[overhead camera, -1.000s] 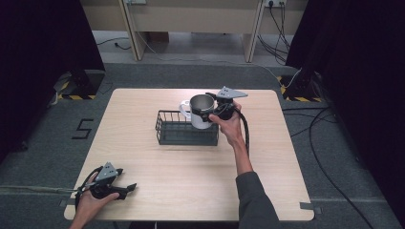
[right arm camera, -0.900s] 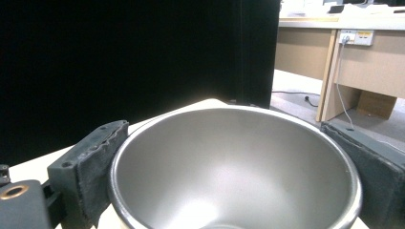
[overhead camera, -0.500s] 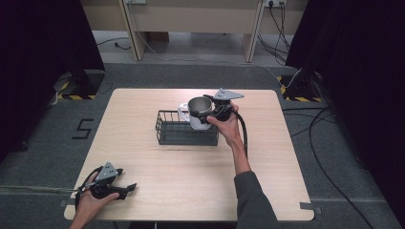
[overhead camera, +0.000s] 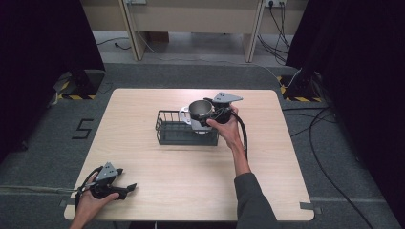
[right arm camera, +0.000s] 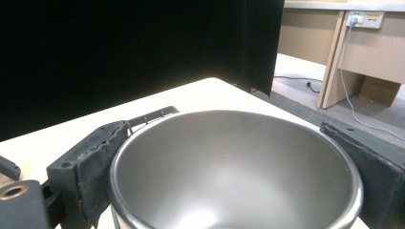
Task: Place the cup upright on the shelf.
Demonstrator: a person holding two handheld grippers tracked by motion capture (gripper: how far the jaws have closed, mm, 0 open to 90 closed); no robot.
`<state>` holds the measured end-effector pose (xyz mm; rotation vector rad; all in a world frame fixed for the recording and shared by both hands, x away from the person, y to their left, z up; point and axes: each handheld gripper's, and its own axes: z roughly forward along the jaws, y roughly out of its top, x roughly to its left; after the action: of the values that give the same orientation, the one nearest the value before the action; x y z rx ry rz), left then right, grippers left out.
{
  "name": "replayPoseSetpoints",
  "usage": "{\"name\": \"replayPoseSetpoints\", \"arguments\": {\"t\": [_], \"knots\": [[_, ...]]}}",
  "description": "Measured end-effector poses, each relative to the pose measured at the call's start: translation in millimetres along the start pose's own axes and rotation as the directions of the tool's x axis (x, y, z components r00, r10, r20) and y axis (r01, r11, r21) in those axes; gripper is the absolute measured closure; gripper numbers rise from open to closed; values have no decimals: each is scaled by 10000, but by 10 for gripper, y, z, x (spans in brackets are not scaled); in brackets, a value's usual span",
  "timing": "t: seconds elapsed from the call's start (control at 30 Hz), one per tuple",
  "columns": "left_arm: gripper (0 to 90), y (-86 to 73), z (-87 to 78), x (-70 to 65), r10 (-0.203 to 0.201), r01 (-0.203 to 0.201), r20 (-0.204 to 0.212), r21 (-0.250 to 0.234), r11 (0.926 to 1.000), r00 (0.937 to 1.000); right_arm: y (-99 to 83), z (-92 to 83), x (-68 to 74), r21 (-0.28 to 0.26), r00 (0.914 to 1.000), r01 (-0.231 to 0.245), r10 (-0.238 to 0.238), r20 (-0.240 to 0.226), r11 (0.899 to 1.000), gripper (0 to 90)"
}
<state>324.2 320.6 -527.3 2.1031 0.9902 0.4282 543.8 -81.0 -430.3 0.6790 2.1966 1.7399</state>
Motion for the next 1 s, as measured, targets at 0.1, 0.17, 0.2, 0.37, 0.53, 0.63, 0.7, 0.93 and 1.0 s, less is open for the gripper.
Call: {"name": "replayPoseSetpoints", "arguments": {"t": [0.1,0.17,0.2,0.37,0.53,0.63,0.7,0.93,1.0], "knots": [[144,0,0,0,-1,1,0,0,10000,10000,-4,-5,2,69,10000,47,-47,15,10000,60],[144,0,0,0,0,0,2,-2,10000,10000,-4,-7,6,224,9999,109,-110,45,9997,60],[144,0,0,0,1,-1,0,0,10000,10000,-5,-5,8,298,9998,165,-167,63,9994,60],[144,0,0,0,0,0,0,-1,10000,10000,-19,9,22,523,9994,277,-287,170,9982,58],[144,0,0,0,3,-3,2,0,10000,10000,8,-1,29,268,9997,66,-72,232,9996,74],[145,0,0,0,3,-3,4,-2,10000,10000,73,-39,36,196,9990,165,-172,404,9997,142],[145,0,0,0,3,-3,6,-2,10000,10000,112,-70,44,48,9992,159,-161,371,9999,135],[144,0,0,-1,2,-2,4,0,10000,10000,163,-158,73,-118,9984,250,-244,503,9996,150],[145,0,0,-1,3,-3,3,-1,10000,10000,162,-191,78,-146,9975,281,-271,652,9995,149]]}}
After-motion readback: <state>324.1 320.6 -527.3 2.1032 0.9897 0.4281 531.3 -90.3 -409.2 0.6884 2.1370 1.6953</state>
